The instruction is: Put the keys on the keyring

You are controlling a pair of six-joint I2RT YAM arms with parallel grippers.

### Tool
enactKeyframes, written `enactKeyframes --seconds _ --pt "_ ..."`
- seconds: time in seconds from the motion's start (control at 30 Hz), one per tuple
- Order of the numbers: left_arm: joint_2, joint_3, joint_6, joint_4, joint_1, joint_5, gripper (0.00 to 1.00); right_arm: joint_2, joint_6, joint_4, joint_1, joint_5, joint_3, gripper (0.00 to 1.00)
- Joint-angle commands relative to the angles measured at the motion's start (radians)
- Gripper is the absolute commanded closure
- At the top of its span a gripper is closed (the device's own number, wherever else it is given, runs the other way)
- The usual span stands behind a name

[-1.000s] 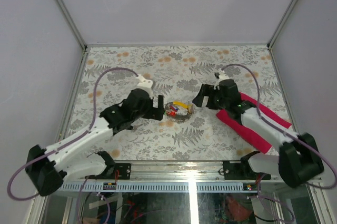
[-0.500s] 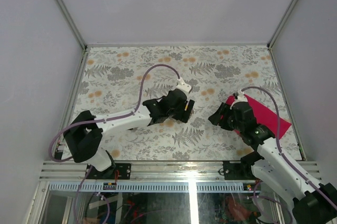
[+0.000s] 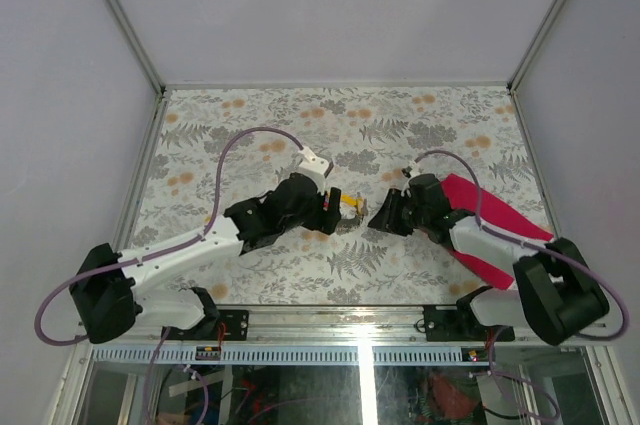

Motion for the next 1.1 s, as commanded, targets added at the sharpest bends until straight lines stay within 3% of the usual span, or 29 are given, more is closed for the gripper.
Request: enactKeyframes --seconds 0.0,0.43,0.67,0.87,1.07 --pt "-0.072 -0.043 -0.034 -0.024 0.004 -0.027 0.3 0.141 0.015 0.196 0.047 -0.049 0.083 0.6" --pt "-0.093 -0.041 -0.021 -0.053 0.006 -0.048 0.28 0.304 0.034 0.283 0.063 -0.009 0.122 0.61" --pt "-0.097 -0.043 -0.017 -0.058 0.006 -0.052 0.28 0.34 0.034 0.293 0.063 -0.009 0.133 0.68" --pt "-0.109 -0.049 -0.015 -0.065 0.006 -0.056 0.28 0.345 0.022 0.286 0.063 0.004 0.136 0.79" --pt "-0.145 -0.042 -0.017 -0.08 0.006 -0.075 0.28 0.283 -0.023 0.279 0.063 0.012 0.126 1.0"
